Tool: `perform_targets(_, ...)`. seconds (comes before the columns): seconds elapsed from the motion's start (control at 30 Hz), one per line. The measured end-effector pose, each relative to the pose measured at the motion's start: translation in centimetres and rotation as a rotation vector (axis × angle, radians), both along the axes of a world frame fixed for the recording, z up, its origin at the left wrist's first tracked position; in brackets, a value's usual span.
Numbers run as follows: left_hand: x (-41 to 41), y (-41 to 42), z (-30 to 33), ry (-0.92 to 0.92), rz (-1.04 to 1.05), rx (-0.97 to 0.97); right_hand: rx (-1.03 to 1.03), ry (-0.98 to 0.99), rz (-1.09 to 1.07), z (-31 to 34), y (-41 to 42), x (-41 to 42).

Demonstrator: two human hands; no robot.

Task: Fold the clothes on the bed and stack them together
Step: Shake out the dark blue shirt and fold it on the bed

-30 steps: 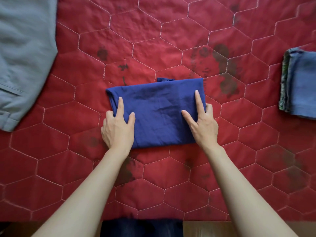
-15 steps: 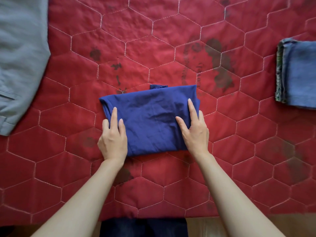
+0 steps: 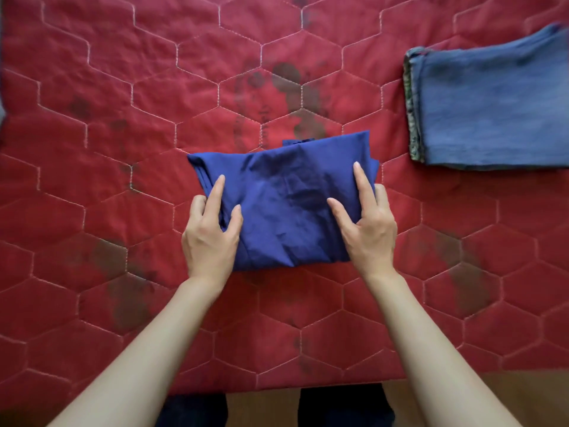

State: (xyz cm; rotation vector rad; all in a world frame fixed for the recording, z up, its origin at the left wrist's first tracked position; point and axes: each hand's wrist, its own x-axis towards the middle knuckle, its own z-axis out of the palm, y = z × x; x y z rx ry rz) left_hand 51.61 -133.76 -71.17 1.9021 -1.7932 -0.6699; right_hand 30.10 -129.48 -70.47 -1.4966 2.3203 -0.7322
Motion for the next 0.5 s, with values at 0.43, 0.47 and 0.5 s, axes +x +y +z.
perform_targets(0.43, -27.2, 12.2, 4.3, 0.137, -0.067, 0.007, -0.003, 0.064, -0.074, 5.8, 13.1, -27.8)
perform_targets(0.47, -28.4, 12.7, 4.1, 0.151, -0.092, 0.002, -0.002, 0.059, -0.096, 5.5, 14.1, -29.2)
perform_targets(0.5, -29.4, 12.9, 3.7, 0.162, -0.117, 0.0, 0.0, 0.05, -0.117, 5.1, 14.9, -30.3)
